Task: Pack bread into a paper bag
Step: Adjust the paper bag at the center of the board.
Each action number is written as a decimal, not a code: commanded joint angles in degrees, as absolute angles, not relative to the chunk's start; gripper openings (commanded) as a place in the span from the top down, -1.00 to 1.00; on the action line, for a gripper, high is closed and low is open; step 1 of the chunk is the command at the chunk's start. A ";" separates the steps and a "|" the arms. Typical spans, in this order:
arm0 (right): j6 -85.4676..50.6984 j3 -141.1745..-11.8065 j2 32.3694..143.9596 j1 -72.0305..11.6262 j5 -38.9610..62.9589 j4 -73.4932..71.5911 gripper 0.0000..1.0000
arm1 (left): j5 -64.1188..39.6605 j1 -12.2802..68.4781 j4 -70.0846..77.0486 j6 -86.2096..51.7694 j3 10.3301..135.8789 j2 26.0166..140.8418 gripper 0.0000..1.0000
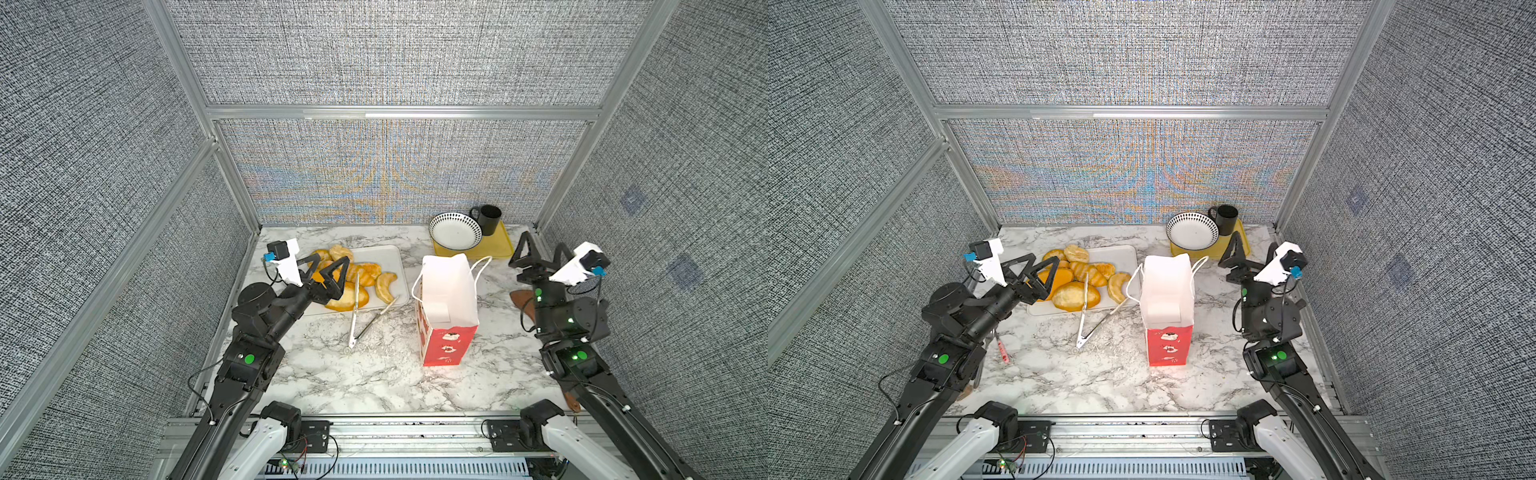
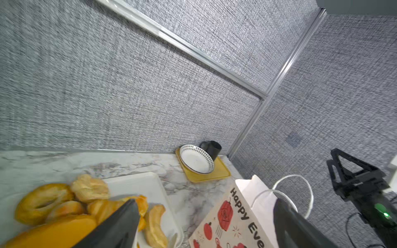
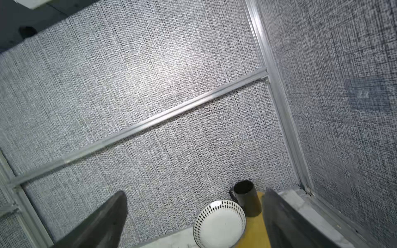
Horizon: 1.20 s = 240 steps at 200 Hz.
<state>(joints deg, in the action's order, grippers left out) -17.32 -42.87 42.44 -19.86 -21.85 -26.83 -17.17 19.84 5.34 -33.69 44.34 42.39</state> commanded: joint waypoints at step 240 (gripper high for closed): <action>-40.41 -76.85 55.35 -62.05 -57.88 53.59 -0.98 | 16.28 43.98 -43.19 -38.39 52.43 50.63 -0.96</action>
